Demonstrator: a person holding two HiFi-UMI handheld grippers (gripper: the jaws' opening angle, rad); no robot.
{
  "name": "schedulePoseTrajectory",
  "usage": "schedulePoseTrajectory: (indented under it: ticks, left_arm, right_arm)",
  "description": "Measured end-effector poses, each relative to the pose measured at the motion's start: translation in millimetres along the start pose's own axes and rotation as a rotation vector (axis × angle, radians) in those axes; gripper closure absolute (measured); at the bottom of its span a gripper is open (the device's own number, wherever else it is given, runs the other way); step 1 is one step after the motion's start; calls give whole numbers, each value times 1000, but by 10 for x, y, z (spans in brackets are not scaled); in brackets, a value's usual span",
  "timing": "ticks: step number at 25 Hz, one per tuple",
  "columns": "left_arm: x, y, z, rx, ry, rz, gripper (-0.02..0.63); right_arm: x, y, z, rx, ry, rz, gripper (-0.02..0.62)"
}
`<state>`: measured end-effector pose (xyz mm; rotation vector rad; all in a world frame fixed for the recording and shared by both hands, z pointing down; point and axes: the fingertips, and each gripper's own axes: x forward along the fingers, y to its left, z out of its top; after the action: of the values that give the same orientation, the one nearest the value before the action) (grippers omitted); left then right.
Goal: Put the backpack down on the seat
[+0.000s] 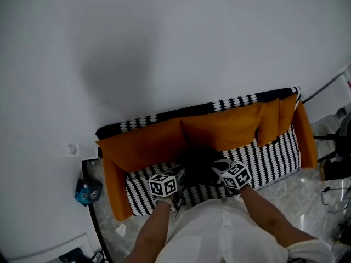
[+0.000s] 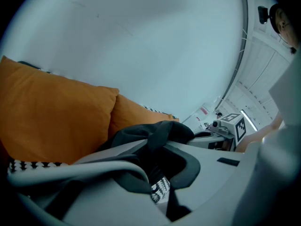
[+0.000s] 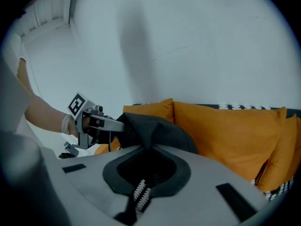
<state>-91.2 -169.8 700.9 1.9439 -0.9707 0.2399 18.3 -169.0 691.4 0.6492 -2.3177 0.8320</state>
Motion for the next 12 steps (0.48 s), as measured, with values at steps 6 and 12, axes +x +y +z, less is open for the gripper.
schedulePoseTrajectory:
  ticks: [6, 12]
  left_arm:
    - [66, 96, -186, -16, 50, 16, 557]
    - [155, 123, -186, -2, 69, 10, 557]
  right_arm:
    - [105, -26, -202, 10, 56, -7, 571]
    - [135, -127, -221, 36, 64, -29, 571]
